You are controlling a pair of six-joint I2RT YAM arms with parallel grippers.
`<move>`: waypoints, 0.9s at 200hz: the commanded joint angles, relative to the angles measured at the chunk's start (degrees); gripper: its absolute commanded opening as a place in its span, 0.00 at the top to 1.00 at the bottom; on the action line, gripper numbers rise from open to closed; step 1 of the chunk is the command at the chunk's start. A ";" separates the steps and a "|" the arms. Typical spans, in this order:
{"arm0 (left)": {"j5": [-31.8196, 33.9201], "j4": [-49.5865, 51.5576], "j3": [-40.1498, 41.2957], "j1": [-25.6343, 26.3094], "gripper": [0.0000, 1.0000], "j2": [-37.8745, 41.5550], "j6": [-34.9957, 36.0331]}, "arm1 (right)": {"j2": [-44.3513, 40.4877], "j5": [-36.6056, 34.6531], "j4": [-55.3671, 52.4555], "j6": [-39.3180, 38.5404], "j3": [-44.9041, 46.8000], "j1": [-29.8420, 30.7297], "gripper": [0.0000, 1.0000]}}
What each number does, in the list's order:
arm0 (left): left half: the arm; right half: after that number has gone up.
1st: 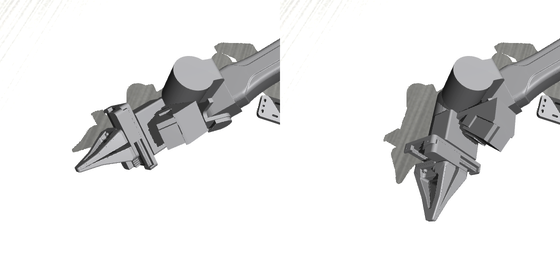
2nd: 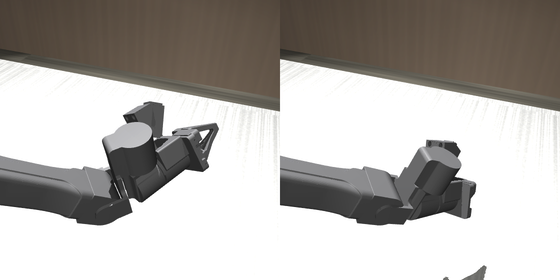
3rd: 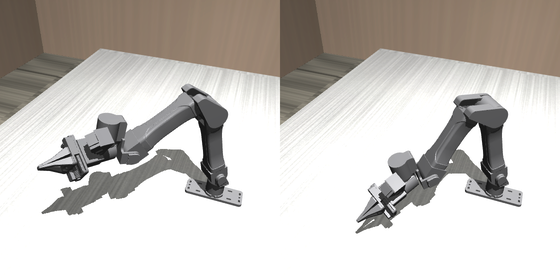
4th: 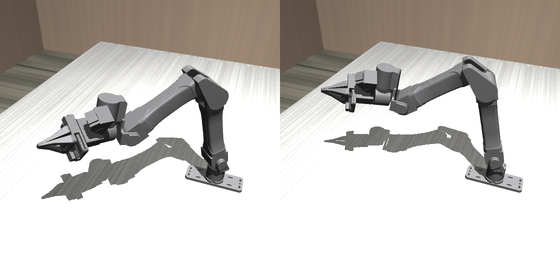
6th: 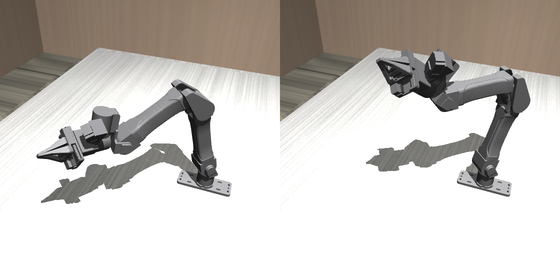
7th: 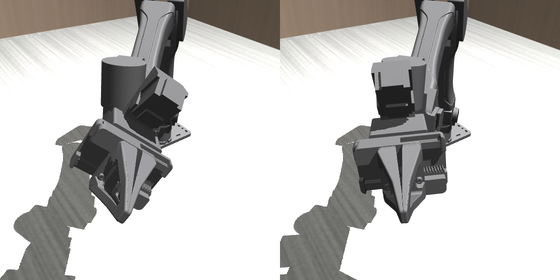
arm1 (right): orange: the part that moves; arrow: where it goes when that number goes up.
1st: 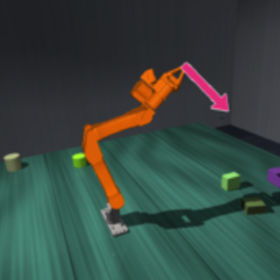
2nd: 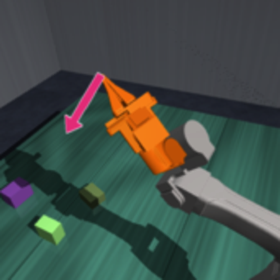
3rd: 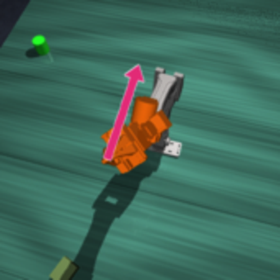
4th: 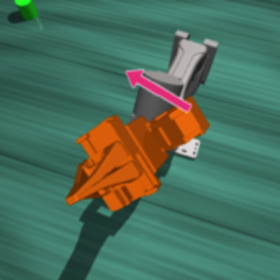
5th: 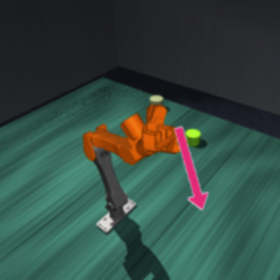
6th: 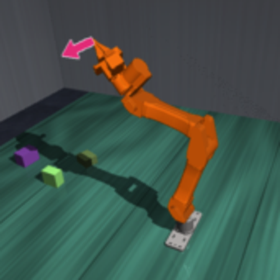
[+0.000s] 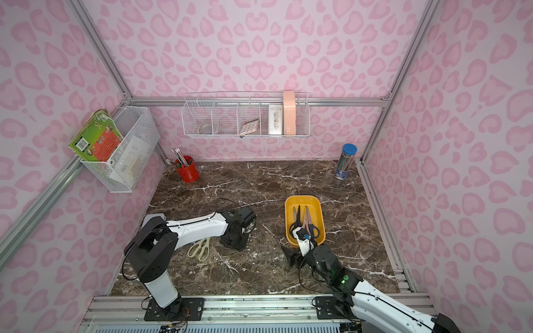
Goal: Put the scissors into the storage box
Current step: Pick up the scissors from the center of the board.
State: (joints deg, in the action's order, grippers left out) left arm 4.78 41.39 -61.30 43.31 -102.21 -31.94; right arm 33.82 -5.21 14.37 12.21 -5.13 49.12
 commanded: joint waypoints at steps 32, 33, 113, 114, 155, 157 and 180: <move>1.21 -0.63 0.23 -0.03 0.81 -2.38 -1.76 | -0.06 -0.63 1.37 0.19 -0.44 0.16 0.17; 1.20 -0.57 0.18 -0.05 0.82 -2.38 -1.74 | -0.11 -0.70 1.37 0.19 -0.42 0.17 0.17; 4.43 4.13 -3.23 1.83 1.00 2.12 -2.23 | -0.93 -2.47 -0.40 0.57 -2.43 0.12 0.12; 4.48 4.22 -3.31 1.89 1.00 2.24 -2.24 | -0.99 -2.72 -0.48 0.73 -2.56 0.11 0.12; 5.04 7.70 -7.01 3.35 1.00 8.29 -3.97 | 8.18 0.80 -7.27 7.32 -16.59 -15.41 0.05; 5.26 7.89 -7.44 3.49 1.00 8.58 -4.08 | 8.98 1.36 -7.96 7.20 -17.57 -16.39 0.04; 7.63 11.69 -13.67 6.47 1.00 9.88 -4.87 | 16.76 -3.72 -17.52 4.98 -30.51 -21.10 0.04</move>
State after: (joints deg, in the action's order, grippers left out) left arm 9.93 48.42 -69.87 47.72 -93.36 -35.33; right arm 45.28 -6.90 6.22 17.23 -26.00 31.27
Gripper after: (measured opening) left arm 0.179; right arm 0.964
